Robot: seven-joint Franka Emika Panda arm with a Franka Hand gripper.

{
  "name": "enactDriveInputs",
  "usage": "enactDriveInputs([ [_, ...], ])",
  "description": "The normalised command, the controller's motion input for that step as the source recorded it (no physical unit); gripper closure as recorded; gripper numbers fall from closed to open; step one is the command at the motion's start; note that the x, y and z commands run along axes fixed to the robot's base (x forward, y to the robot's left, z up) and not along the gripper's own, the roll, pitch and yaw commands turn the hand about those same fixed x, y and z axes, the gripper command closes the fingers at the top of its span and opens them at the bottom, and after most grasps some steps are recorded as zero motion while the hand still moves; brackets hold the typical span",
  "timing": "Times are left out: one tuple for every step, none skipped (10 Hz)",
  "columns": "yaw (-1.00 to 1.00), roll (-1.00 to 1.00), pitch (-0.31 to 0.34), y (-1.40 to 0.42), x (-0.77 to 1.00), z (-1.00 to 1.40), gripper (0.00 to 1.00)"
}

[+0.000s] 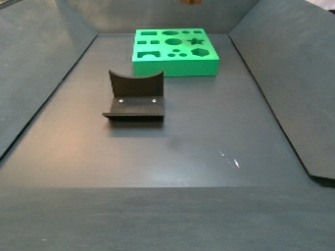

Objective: Insert the star object.

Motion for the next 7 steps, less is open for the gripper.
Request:
enactDriveInputs([
  [-0.85,0.00,0.000,0.00,-0.24,-0.92,1.00],
  [-0.85,0.00,-0.007,-0.11,-0.18,-0.87,1.00],
  [-0.81,-0.04,-0.060,-0.06,-0.21,-0.72,1.00],
  [-0.78,-0.09,-0.123,-0.18,-0.17,-0.58,1.00],
  [-0.80,-0.06,-0.201,-0.32,-0.05,-0.40,1.00],
  [-0.74,-0.07,-0.234,-0.37,-0.07,-0.40,1.00],
  [-0.55,-0.13,-0.086,-0.48,-0.07,-0.40,1.00],
])
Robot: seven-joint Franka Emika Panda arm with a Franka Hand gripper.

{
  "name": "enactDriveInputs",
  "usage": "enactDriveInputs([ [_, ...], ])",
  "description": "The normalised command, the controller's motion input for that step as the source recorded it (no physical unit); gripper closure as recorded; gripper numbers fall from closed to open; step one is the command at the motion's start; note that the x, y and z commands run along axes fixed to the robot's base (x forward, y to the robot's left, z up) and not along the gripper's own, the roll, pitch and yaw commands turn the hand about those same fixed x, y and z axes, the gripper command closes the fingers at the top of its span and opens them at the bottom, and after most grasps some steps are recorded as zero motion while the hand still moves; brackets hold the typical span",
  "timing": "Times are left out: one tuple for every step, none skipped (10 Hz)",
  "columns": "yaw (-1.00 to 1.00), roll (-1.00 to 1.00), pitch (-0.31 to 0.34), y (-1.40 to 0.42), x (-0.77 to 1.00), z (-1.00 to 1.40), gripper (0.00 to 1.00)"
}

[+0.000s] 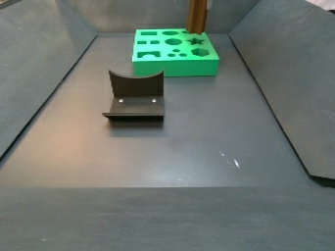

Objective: Insert the star object.

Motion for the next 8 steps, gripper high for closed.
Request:
enactDriveInputs([
  [-0.39,-0.05,-0.064,-0.24,-0.11,-0.39,1.00],
  [-0.27,-0.02,-0.051,-0.16,-0.04,-0.36,1.00],
  [0.00,-0.04,-0.064,0.00,-0.03,-0.21,1.00],
  [0.29,-0.03,-0.129,0.14,-0.20,-0.23,1.00],
  [0.48,0.00,-0.179,0.00,-0.30,-0.23,1.00],
  [0.55,0.05,-0.191,0.00,-0.36,-0.20,1.00],
  [0.56,0.12,-0.110,-0.01,-0.19,-0.23,1.00],
  [0.37,0.15,0.000,0.00,0.03,-0.29,1.00],
])
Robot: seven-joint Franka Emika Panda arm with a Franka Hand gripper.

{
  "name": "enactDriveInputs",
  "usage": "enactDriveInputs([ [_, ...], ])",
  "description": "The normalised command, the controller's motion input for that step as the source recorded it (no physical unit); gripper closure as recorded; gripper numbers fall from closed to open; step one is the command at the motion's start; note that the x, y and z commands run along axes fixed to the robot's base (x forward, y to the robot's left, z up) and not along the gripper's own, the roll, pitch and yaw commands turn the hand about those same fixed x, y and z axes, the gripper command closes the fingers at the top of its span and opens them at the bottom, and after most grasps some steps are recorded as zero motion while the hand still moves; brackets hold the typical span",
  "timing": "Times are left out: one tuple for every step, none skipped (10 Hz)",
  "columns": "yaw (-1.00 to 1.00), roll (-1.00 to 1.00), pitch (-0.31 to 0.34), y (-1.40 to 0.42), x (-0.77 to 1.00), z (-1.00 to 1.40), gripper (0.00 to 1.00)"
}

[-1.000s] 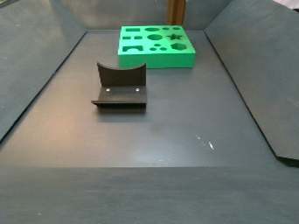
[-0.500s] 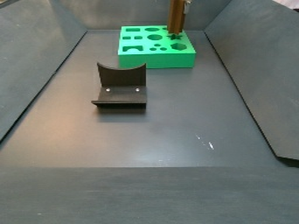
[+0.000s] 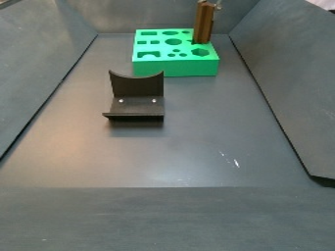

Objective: Insert the star object.

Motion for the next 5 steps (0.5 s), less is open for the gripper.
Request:
enactDriveInputs([
  [0.19,0.20,0.150,0.00,0.32,-0.29,1.00],
  [0.05,0.24,0.226,-0.10,0.48,-0.31,1.00],
  [0.19,0.28,0.297,-0.13,0.60,-0.28,1.00],
  [0.33,0.25,0.229,-0.03,0.38,-0.27,1.00],
  [0.43,0.17,0.191,0.00,0.43,-0.35,1.00],
])
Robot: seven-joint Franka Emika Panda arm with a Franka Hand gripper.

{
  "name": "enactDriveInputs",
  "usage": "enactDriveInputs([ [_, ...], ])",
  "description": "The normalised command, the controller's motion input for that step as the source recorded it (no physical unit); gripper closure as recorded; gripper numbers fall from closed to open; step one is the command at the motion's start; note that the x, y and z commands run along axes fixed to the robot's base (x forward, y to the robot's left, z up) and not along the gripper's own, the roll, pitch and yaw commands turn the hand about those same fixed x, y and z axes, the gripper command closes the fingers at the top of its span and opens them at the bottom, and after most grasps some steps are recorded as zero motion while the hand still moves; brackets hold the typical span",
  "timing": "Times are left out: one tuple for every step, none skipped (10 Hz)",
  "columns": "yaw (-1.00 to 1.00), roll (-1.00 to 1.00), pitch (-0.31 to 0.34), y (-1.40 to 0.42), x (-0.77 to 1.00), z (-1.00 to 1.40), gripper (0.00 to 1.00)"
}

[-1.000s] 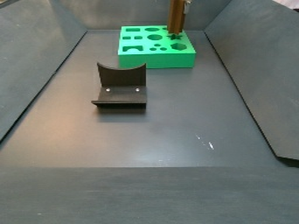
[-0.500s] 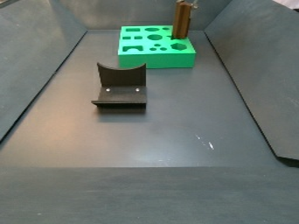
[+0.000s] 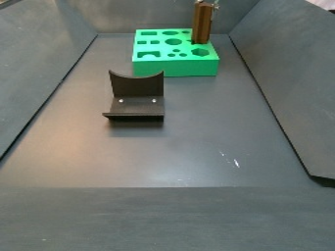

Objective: Insert the star object.

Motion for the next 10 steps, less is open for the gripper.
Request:
enactDriveInputs([
  [0.49,0.05,0.100,0.00,0.42,-0.45,1.00],
  [0.46,0.05,0.073,0.00,0.32,-0.45,1.00],
  [0.53,0.07,0.013,0.00,0.05,-0.43,1.00],
  [0.54,0.08,0.000,0.00,0.02,-0.48,1.00],
  [0.32,0.25,0.003,0.00,-0.12,-0.42,1.00],
  [0.05,0.19,0.000,0.00,-0.06,-0.72,1.00],
  [-0.28,0.08,-0.086,-0.01,-0.17,-0.87,1.00],
  [-0.40,0.00,-0.283,-0.06,-0.19,-0.66,1.00],
  [-0.14,0.00,-0.080,0.03,-0.02,-0.29,1.00],
  [0.00,0.00,0.000,0.00,0.00,0.00,1.00],
])
